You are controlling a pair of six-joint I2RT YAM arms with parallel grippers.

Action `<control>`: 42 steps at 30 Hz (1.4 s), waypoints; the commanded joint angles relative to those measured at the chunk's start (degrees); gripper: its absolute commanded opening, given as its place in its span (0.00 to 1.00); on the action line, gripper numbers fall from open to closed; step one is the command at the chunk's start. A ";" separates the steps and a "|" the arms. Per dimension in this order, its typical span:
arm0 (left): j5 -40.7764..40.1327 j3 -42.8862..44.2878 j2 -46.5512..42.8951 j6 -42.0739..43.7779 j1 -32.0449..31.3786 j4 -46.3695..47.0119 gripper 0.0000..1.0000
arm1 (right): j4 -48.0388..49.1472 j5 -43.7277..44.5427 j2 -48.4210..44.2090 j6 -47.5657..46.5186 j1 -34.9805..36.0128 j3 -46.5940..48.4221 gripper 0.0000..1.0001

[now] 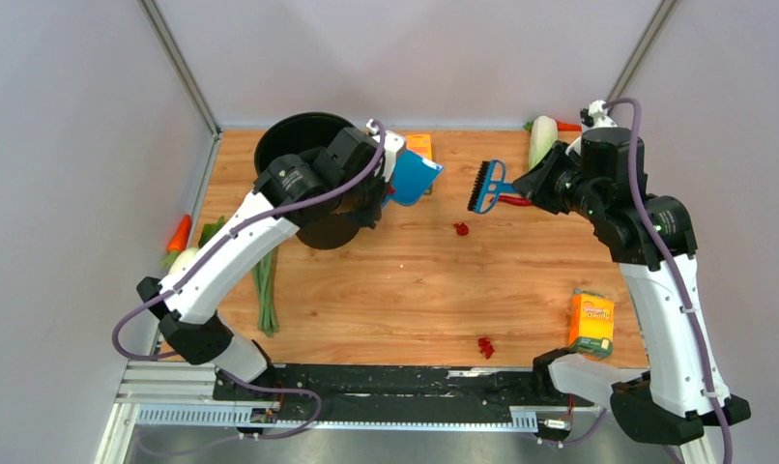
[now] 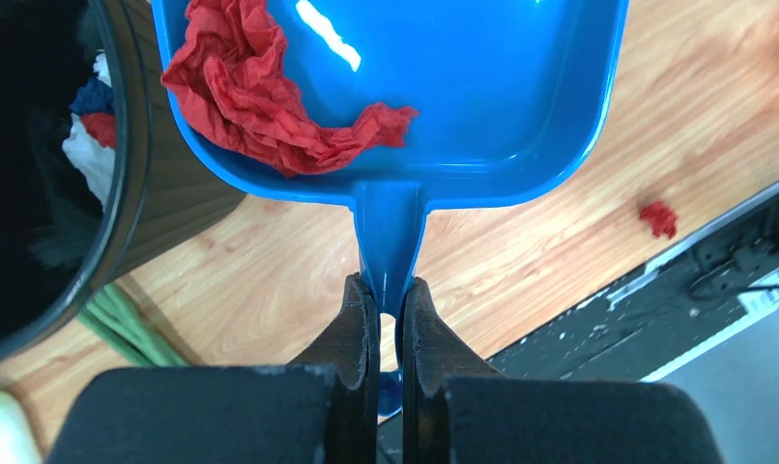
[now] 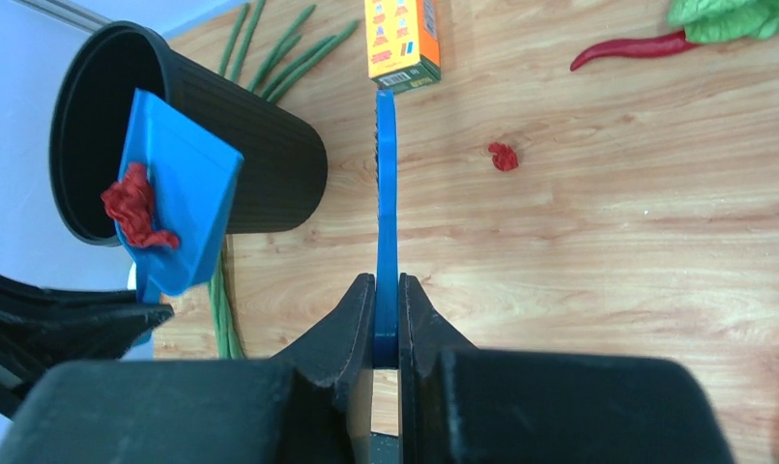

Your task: Sweep away the paper scraps from the table

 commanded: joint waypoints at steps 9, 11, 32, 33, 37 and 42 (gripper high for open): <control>24.89 -0.52 -1.26 -14.06 18.46 12.55 0.00 | 1.00 -0.55 -1.07 1.60 -0.13 -2.08 0.00; 27.79 -3.87 -2.93 -16.69 21.63 16.60 0.00 | 1.00 -0.55 -0.46 0.98 -0.13 -1.64 0.00; 47.22 -23.37 -9.52 -33.73 37.02 41.48 0.00 | 0.91 -1.69 0.95 -1.39 -0.22 0.21 0.00; 49.05 -25.04 -10.75 -35.76 37.55 46.55 0.00 | 0.91 -1.61 0.86 -1.48 -0.22 0.03 0.00; 52.40 -33.14 -13.91 -46.23 41.51 59.31 0.00 | 0.83 -1.61 0.42 -1.66 -0.31 -0.06 0.00; 55.21 -40.06 -15.94 -55.01 43.09 74.30 0.00 | 0.74 -1.52 0.60 -2.01 -0.40 0.21 0.00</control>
